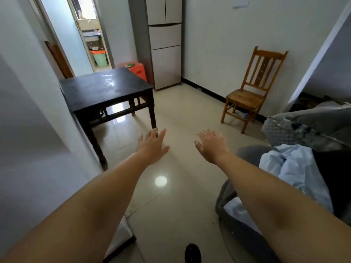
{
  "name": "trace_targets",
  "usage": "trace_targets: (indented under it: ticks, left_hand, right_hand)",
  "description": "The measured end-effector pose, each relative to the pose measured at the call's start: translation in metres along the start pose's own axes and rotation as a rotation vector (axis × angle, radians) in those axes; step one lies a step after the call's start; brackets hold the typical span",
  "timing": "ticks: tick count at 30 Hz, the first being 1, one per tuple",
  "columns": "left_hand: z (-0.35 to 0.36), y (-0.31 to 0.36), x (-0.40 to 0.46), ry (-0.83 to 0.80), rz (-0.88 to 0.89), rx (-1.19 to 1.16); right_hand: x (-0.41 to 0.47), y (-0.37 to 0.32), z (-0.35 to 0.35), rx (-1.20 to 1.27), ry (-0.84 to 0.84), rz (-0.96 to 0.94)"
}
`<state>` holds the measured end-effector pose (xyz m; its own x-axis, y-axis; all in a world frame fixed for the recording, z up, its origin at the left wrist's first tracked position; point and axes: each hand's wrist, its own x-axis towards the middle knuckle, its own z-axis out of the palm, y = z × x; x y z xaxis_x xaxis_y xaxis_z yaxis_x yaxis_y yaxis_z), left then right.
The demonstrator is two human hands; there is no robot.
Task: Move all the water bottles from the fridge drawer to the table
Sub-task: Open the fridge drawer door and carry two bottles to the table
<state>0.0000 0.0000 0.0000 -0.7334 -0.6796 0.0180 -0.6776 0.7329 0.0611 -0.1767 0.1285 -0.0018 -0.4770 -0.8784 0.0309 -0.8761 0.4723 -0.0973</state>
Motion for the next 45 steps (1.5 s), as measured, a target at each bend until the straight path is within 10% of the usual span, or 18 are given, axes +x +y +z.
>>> trace_targets:
  ticks: [24, 45]
  left_hand:
    - [0.009, -0.055, 0.473, -0.011, -0.144, -0.132]
    - [0.019, -0.083, 1.007, -0.058, 0.111, 0.026]
  right_hand:
    - [0.465, 0.143, 0.005, 0.069, -0.096, 0.038]
    - [0.952, 0.248, 0.008, -0.02, -0.243, 0.051]
